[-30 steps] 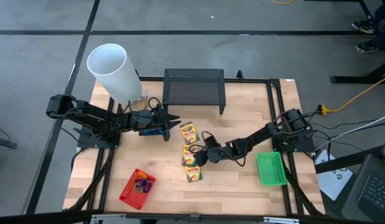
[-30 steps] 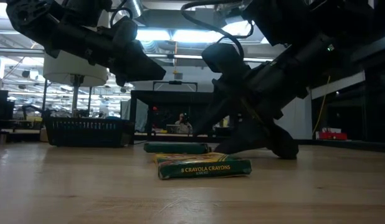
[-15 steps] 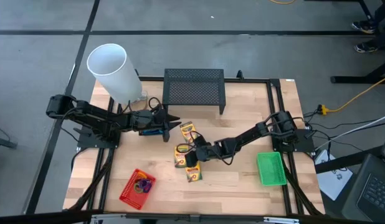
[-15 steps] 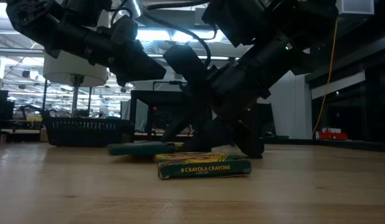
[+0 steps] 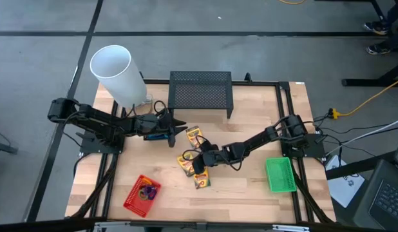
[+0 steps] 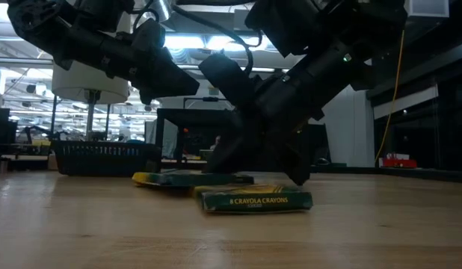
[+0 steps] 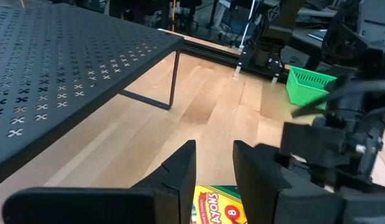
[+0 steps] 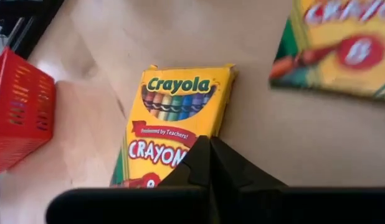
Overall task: Pick & Place Office Desk Supplies
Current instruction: Put the middle crayon box into the green bin
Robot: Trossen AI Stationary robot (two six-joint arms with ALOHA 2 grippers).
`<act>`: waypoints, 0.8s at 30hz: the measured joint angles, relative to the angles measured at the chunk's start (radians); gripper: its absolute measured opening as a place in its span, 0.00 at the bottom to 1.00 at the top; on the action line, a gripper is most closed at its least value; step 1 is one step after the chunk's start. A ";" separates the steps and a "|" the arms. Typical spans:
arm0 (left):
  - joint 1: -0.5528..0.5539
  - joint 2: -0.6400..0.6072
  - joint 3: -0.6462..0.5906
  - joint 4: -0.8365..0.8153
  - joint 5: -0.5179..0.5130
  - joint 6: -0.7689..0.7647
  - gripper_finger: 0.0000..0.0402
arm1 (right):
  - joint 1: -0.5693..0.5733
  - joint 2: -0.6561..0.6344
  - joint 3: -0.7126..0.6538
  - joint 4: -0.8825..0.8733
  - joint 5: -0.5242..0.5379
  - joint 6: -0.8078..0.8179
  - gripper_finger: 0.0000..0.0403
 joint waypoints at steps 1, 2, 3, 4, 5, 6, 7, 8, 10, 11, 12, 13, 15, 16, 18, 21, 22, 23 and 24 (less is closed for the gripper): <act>0.000 0.000 0.000 0.001 0.000 0.000 0.26 | -0.001 -0.011 -0.001 -0.006 0.000 -0.007 0.00; 0.000 0.000 0.000 0.002 0.000 0.000 0.26 | -0.001 -0.023 -0.001 -0.008 0.002 -0.015 0.00; 0.000 0.000 0.000 0.002 0.000 0.000 0.26 | -0.001 -0.036 -0.001 -0.007 0.004 -0.021 0.00; 0.000 0.000 0.000 0.002 0.000 0.000 0.26 | 0.002 -0.048 -0.001 -0.008 0.004 -0.028 0.00; 0.000 0.000 0.000 0.002 0.000 0.000 0.26 | 0.005 -0.061 -0.001 -0.017 0.005 -0.031 0.00; 0.000 0.000 0.000 0.002 0.000 0.000 0.26 | 0.008 -0.074 -0.001 -0.031 0.009 -0.035 0.00; 0.000 0.000 0.000 0.002 0.000 0.000 0.26 | 0.012 -0.086 -0.001 -0.043 0.011 -0.036 0.00; 0.000 0.000 0.000 0.002 0.000 0.001 0.26 | 0.015 -0.099 0.000 -0.061 0.014 -0.038 0.00; 0.000 0.000 0.000 0.005 -0.007 0.003 0.26 | 0.022 -0.126 0.000 -0.111 0.021 -0.035 0.00; 0.000 -0.002 0.000 0.008 -0.018 0.004 0.26 | 0.027 -0.136 0.001 -0.135 0.024 -0.030 0.00; 0.000 -0.005 0.000 0.011 -0.030 0.014 0.26 | 0.033 -0.148 0.001 -0.170 0.034 -0.023 0.00; 0.000 -0.009 0.000 0.019 -0.044 0.026 0.26 | 0.039 -0.158 0.001 -0.204 0.047 -0.014 0.00; 0.000 -0.019 0.000 0.027 -0.054 0.035 0.26 | 0.051 -0.178 0.001 -0.263 0.056 0.002 0.00; 0.000 -0.023 0.000 0.032 -0.056 0.035 0.26 | 0.057 -0.190 0.001 -0.294 0.065 0.010 0.00; 0.000 -0.034 0.000 0.032 -0.059 0.037 0.26 | 0.070 -0.210 0.001 -0.343 0.085 0.027 0.00; 0.000 -0.046 0.000 0.033 -0.059 0.055 0.26 | 0.093 -0.245 0.001 -0.428 0.130 0.063 0.00; 0.000 -0.050 0.000 0.026 -0.059 0.062 0.26 | 0.102 -0.258 0.001 -0.454 0.146 0.078 0.00; 0.000 -0.051 0.000 0.026 -0.059 0.066 0.26 | 0.111 -0.272 0.001 -0.483 0.162 0.092 0.00; 0.000 -0.052 0.000 0.027 -0.059 0.070 0.26 | 0.121 -0.287 0.002 -0.506 0.178 0.107 0.00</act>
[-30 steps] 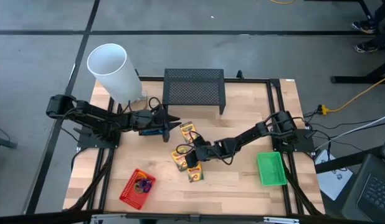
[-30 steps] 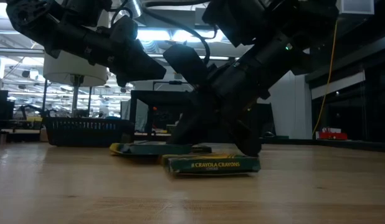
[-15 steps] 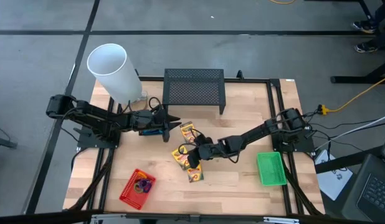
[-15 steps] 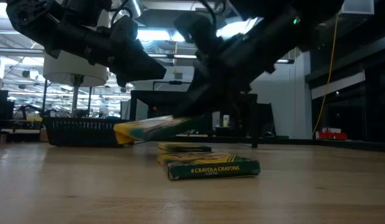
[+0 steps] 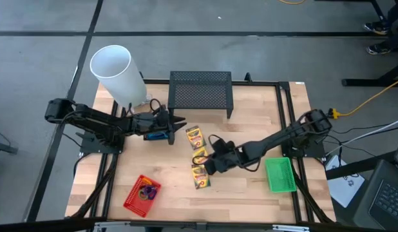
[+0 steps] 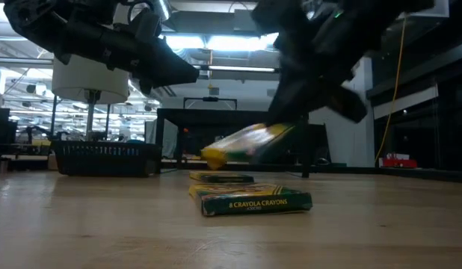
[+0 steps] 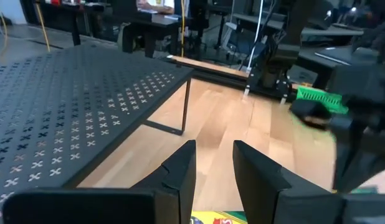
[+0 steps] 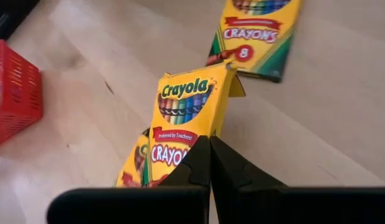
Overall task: Pick & Place Office Desk Supplies
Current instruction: Put the middle crayon box into the green bin
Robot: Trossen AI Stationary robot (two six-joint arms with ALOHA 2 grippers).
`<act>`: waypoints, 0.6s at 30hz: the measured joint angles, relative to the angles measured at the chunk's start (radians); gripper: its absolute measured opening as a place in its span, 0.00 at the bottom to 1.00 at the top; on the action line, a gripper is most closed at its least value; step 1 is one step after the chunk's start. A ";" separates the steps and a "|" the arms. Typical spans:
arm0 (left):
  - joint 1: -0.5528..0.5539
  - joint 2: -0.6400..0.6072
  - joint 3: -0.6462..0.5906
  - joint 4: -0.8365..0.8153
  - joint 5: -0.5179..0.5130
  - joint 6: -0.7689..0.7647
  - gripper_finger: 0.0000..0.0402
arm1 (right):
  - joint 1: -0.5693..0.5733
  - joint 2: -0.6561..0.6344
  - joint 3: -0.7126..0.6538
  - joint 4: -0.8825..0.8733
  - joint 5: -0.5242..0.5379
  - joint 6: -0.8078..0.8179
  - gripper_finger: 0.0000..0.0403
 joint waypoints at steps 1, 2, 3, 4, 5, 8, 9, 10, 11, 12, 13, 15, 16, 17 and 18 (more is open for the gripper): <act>0.000 0.000 0.000 -0.001 0.000 0.001 0.26 | 0.010 -0.016 0.000 -0.023 0.015 0.013 0.00; 0.000 0.000 0.000 -0.001 0.000 0.001 0.26 | 0.020 -0.031 0.001 -0.050 0.029 0.031 0.00; 0.000 0.000 0.000 -0.001 0.000 0.002 0.26 | 0.029 -0.046 0.001 -0.079 0.038 0.048 0.00; 0.000 0.000 0.000 -0.001 0.000 0.006 0.26 | 0.040 -0.060 0.001 -0.111 0.052 0.067 0.00; 0.000 0.000 0.000 -0.001 -0.003 0.010 0.26 | 0.051 -0.076 0.001 -0.144 0.063 0.092 0.00; 0.001 0.000 0.000 0.001 -0.032 0.030 0.26 | 0.086 -0.112 0.002 -0.251 0.087 0.182 0.00; 0.001 0.000 0.000 0.003 -0.043 0.036 0.26 | 0.100 -0.122 0.002 -0.294 0.089 0.219 0.00; 0.001 0.000 0.000 0.007 -0.050 0.044 0.26 | 0.117 -0.131 0.002 -0.342 0.092 0.260 0.00; 0.001 0.000 0.000 0.011 -0.054 0.051 0.26 | 0.134 -0.142 0.002 -0.384 0.096 0.302 0.00; 0.002 0.000 0.000 0.016 -0.058 0.058 0.26 | 0.152 -0.156 0.002 -0.425 0.096 0.344 0.00; 0.006 0.000 0.000 0.021 -0.058 0.061 0.26 | 0.171 -0.168 0.002 -0.469 0.099 0.389 0.00; 0.014 0.000 0.000 0.026 -0.052 0.060 0.26 | 0.209 -0.192 0.002 -0.544 0.105 0.472 0.00; 0.020 0.000 0.000 0.026 -0.042 0.059 0.26 | 0.230 -0.206 0.002 -0.577 0.106 0.512 0.00; 0.026 0.000 0.000 0.025 -0.029 0.054 0.26 | 0.250 -0.220 0.002 -0.611 0.108 0.553 0.00; 0.030 0.000 0.000 0.025 -0.014 0.048 0.26 | 0.270 -0.234 0.002 -0.642 0.111 0.595 0.00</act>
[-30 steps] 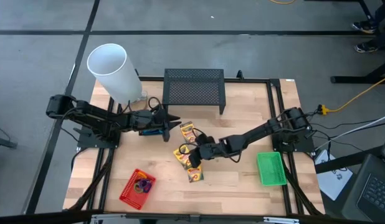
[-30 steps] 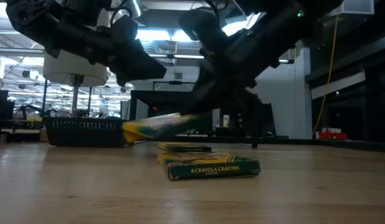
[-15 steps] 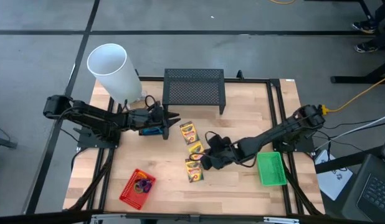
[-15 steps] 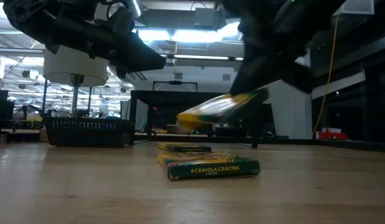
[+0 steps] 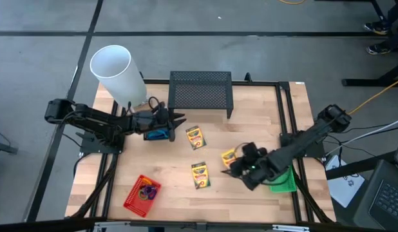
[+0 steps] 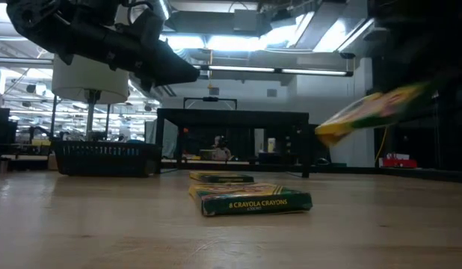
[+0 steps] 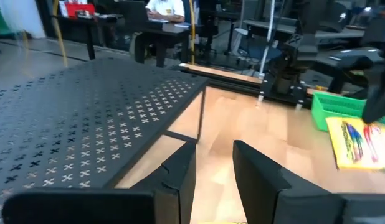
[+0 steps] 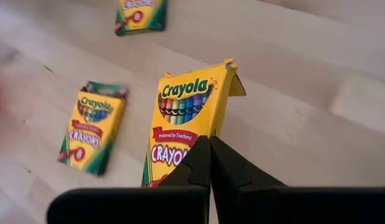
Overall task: Pick & Place Office Desk Supplies
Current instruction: Put the middle crayon box into the green bin
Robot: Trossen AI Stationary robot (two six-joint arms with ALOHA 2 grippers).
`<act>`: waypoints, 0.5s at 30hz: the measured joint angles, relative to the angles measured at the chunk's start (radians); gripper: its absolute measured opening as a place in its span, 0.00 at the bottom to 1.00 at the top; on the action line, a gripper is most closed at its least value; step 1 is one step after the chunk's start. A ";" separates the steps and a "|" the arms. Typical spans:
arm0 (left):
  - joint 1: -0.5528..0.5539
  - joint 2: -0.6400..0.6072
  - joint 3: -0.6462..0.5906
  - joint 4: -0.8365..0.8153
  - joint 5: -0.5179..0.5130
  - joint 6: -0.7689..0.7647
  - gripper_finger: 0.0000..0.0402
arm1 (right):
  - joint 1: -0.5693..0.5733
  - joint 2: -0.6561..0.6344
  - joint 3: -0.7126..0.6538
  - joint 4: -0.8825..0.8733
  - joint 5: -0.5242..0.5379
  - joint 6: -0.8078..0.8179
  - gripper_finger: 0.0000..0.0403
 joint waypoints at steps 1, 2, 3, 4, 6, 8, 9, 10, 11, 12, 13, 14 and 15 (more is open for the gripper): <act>0.003 0.000 0.000 -0.002 0.016 -0.005 0.26 | 0.020 -0.010 0.000 -0.028 0.002 0.040 0.00; 0.006 0.000 0.000 -0.004 0.030 -0.012 0.26 | 0.039 -0.017 0.001 -0.056 0.002 0.078 0.00; 0.006 0.000 0.000 -0.005 0.039 -0.020 0.26 | 0.056 -0.024 0.001 -0.087 0.001 0.115 0.00; 0.006 0.000 0.000 -0.007 0.048 -0.024 0.26 | 0.072 -0.030 0.001 -0.117 -0.001 0.153 0.00; 0.005 0.000 0.000 -0.011 0.059 -0.029 0.26 | 0.105 -0.041 0.001 -0.171 -0.017 0.225 0.00; 0.003 0.000 0.000 -0.011 0.071 -0.029 0.26 | 0.137 -0.052 0.001 -0.226 -0.031 0.296 0.00; 0.002 0.000 0.000 -0.013 0.078 -0.029 0.26 | 0.155 -0.058 0.001 -0.246 -0.032 0.331 0.00; 0.002 0.000 0.000 -0.016 0.079 -0.030 0.26 | 0.170 -0.066 0.001 -0.267 -0.032 0.363 0.00; 0.002 0.000 0.000 -0.019 0.081 -0.030 0.26 | 0.186 -0.072 0.001 -0.289 -0.034 0.394 0.00; 0.001 0.000 0.000 -0.025 0.081 -0.030 0.26 | 0.201 -0.077 0.001 -0.313 -0.042 0.425 0.00; 0.002 0.000 0.000 -0.029 0.081 -0.030 0.26 | 0.213 -0.080 0.001 -0.331 -0.055 0.448 0.00; 0.002 0.000 0.000 -0.032 0.081 -0.030 0.26 | 0.221 -0.083 0.001 -0.339 -0.077 0.455 0.00; 0.002 0.000 0.000 -0.033 0.081 -0.030 0.26 | 0.229 -0.087 0.001 -0.344 -0.098 0.460 0.00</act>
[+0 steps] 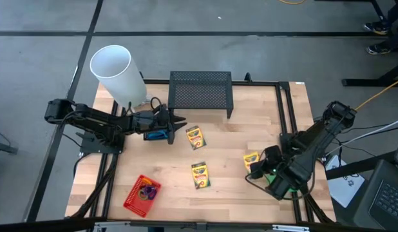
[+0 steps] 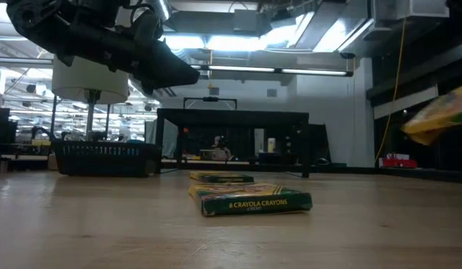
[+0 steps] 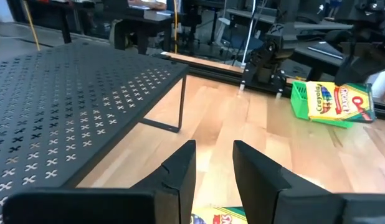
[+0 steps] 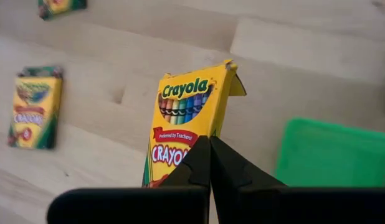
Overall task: Pick & Place Office Desk Supplies
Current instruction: Put the middle crayon box into the green bin
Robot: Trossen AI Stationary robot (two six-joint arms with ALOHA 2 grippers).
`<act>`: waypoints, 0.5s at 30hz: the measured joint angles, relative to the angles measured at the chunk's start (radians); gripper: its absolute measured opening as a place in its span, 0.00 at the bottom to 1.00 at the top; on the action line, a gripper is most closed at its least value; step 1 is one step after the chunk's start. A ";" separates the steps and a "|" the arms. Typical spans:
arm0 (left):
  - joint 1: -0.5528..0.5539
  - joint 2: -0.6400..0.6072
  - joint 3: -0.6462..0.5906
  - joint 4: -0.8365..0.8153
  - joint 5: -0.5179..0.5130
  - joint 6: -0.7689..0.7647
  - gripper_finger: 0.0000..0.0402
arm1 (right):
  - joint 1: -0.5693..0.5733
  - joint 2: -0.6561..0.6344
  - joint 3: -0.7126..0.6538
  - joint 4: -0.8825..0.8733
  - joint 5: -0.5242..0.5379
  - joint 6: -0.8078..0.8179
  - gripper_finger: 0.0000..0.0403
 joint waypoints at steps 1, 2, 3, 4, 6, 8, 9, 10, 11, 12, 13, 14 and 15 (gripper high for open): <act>0.000 0.000 0.000 0.000 0.000 0.000 0.26 | 0.005 -0.002 0.000 -0.004 -0.008 0.002 0.00; 0.000 0.000 0.000 -0.001 0.003 0.000 0.26 | 0.010 -0.004 0.000 -0.005 -0.009 0.002 0.00; 0.000 0.000 0.000 0.000 0.007 0.000 0.26 | 0.013 -0.005 0.000 -0.004 -0.009 0.002 0.00; 0.000 0.000 0.000 0.000 0.009 0.000 0.26 | 0.015 -0.006 0.000 -0.007 -0.008 0.002 0.00; 0.000 0.000 0.000 -0.001 0.011 0.000 0.26 | 0.022 -0.006 0.000 -0.032 -0.006 0.003 0.00; 0.000 0.000 0.000 -0.001 0.011 0.000 0.26 | 0.028 -0.006 0.000 -0.056 -0.015 0.013 0.00; 0.000 0.000 0.000 -0.001 0.011 0.000 0.26 | 0.030 -0.006 0.000 -0.064 -0.018 0.013 0.00; 0.000 0.000 0.000 -0.001 0.011 -0.001 0.26 | 0.033 -0.006 0.003 -0.078 -0.018 0.013 0.00; 0.000 0.000 0.000 -0.001 0.011 -0.001 0.26 | 0.036 -0.006 0.010 -0.098 -0.018 0.013 0.00; 0.000 0.000 0.000 -0.001 0.011 -0.001 0.26 | 0.041 -0.006 0.021 -0.121 -0.016 0.013 0.00; 0.000 0.000 0.000 -0.001 0.011 -0.001 0.26 | 0.046 -0.006 0.033 -0.143 -0.016 0.013 0.00; 0.000 0.000 0.000 -0.001 0.011 -0.001 0.26 | 0.051 -0.006 0.047 -0.170 -0.017 0.013 0.00; 0.000 0.000 0.000 -0.002 0.016 -0.003 0.26 | 0.059 -0.006 0.063 -0.202 -0.017 0.014 0.00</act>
